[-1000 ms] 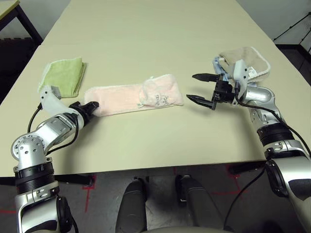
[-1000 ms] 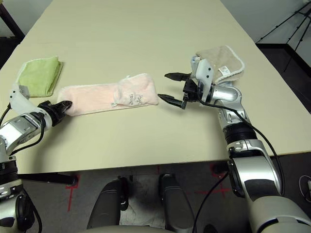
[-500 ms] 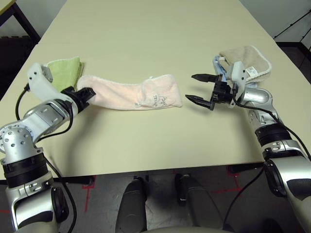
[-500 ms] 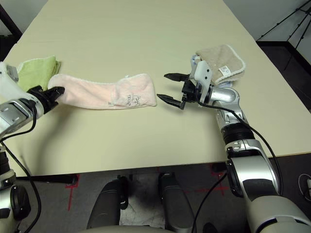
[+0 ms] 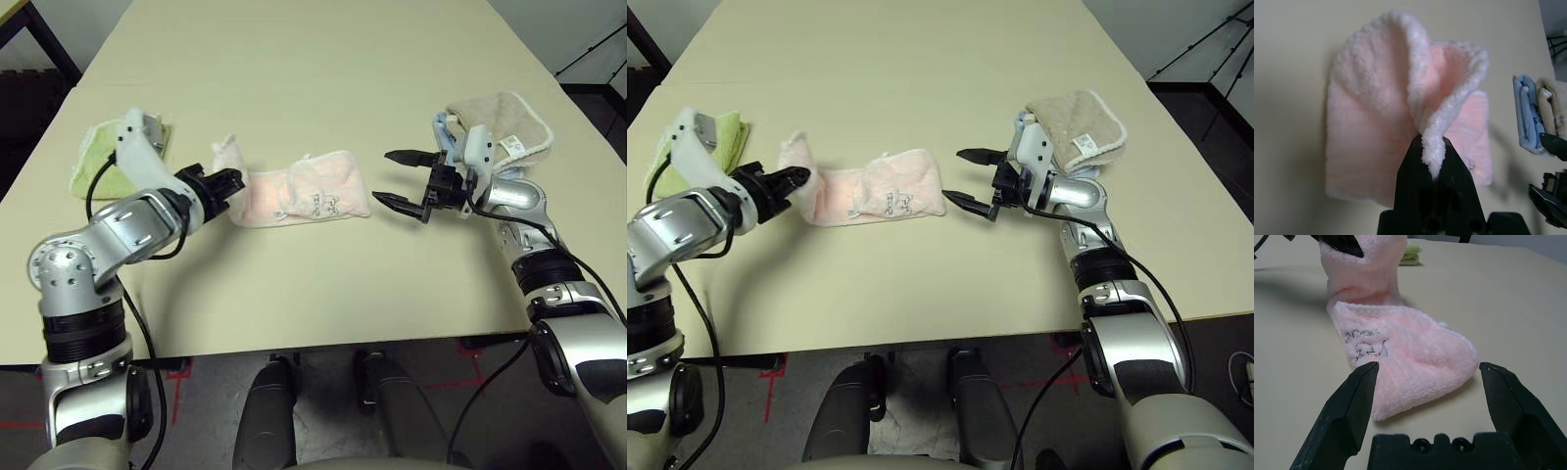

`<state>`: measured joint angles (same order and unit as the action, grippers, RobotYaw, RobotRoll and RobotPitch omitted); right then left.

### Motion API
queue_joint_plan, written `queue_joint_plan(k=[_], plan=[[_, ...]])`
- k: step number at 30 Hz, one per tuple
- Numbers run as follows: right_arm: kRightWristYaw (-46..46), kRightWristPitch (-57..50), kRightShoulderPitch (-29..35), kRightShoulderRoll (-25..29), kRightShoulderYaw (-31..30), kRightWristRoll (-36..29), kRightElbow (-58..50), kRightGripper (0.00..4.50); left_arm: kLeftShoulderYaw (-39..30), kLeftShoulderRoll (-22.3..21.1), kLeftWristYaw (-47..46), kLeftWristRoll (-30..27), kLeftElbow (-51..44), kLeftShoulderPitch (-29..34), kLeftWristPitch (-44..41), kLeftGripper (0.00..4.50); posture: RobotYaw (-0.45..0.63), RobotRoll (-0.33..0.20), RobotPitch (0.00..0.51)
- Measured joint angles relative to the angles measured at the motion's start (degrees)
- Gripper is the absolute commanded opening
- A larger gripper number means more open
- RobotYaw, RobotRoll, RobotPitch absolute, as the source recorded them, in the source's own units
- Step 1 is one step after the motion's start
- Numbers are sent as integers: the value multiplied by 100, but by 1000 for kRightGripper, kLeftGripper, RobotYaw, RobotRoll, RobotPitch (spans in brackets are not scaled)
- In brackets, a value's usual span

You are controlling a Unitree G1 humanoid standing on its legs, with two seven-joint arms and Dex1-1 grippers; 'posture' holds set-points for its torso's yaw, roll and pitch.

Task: Fold the towel and set it aside.

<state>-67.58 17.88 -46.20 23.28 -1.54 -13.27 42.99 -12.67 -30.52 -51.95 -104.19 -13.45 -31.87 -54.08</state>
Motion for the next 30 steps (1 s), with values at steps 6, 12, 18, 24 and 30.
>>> queue_joint_plan(k=[6, 12, 18, 24, 30], plan=[[3, 1, 0, -17, 0, 17, 0, 4500, 315, 11, -212, -136, 62, -476, 393, 16, -31, 0, 207], [14, 1, 5, -33, 0, 30, -1, 4500, 633, 161, -355, -248, 94, -855, 617, 16, -43, 0, 209], [59, 1, 32, -33, 0, 31, -6, 4500, 928, 355, -625, -456, 90, -946, 808, 16, -48, 0, 211], [98, 1, 48, -34, 0, 31, -7, 4500, 1147, 499, -804, -627, 76, -1055, 984, 16, -51, 0, 214], [164, 4, 48, -60, 0, 36, -7, 4500, 1397, 694, -844, -586, 102, -1277, 1020, 16, -67, 0, 213]])
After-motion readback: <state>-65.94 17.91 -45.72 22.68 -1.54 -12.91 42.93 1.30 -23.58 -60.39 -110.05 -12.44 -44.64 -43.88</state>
